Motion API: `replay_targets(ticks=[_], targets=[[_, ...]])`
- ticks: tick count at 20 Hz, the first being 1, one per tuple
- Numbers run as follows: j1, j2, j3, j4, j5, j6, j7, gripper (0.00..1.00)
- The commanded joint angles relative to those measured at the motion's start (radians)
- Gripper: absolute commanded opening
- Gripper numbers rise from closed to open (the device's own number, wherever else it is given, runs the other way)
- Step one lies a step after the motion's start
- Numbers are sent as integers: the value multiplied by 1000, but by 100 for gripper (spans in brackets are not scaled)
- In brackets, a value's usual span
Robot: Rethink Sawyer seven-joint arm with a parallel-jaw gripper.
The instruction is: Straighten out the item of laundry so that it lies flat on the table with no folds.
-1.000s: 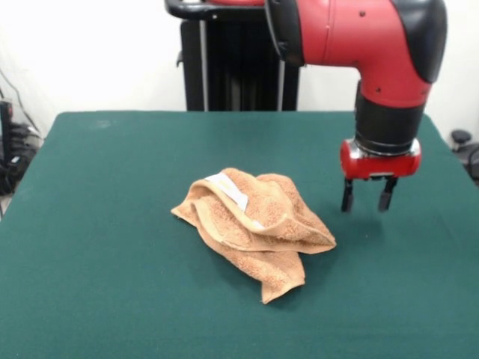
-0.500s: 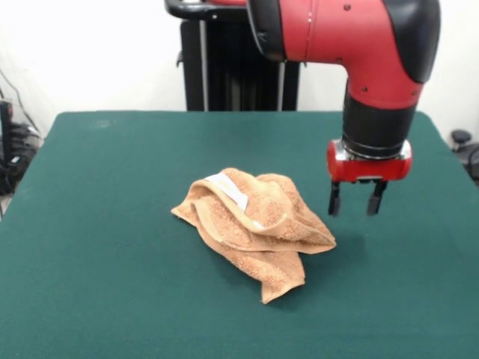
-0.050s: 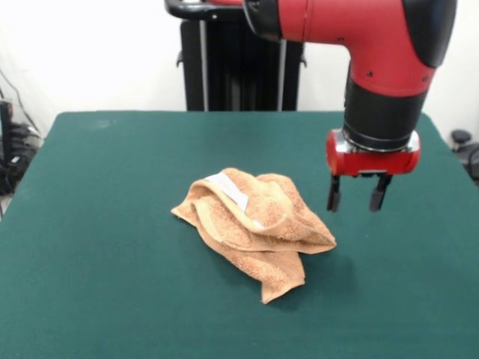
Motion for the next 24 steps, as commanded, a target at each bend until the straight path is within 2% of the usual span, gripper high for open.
replay_targets(ticks=[1,11,24], targets=[[-27,7,24,-65,6,134,170,100],[-131,5,65,-1,-40,52,61,100],[-159,21,90,-3,-67,26,74,100]])
